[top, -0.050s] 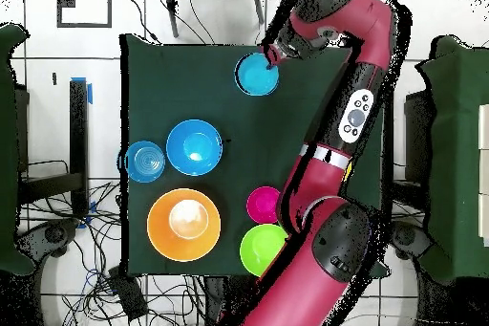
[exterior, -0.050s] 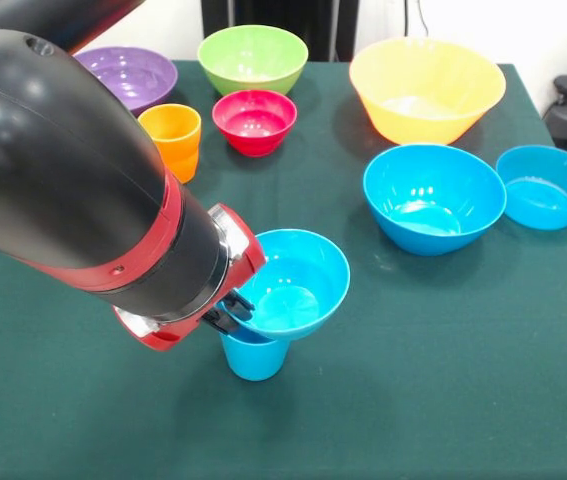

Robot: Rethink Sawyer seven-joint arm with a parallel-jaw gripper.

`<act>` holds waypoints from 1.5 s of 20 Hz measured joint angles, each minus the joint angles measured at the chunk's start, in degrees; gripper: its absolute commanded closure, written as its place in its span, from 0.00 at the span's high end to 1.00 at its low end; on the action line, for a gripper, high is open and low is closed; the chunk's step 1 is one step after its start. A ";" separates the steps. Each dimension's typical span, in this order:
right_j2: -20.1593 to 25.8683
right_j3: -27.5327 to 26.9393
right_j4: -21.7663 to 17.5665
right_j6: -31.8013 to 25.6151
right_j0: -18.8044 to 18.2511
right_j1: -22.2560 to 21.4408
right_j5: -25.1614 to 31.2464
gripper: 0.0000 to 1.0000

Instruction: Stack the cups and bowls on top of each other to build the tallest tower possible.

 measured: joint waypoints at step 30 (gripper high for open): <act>4.45 -0.02 -7.45 -0.09 -0.21 0.01 1.78 0.00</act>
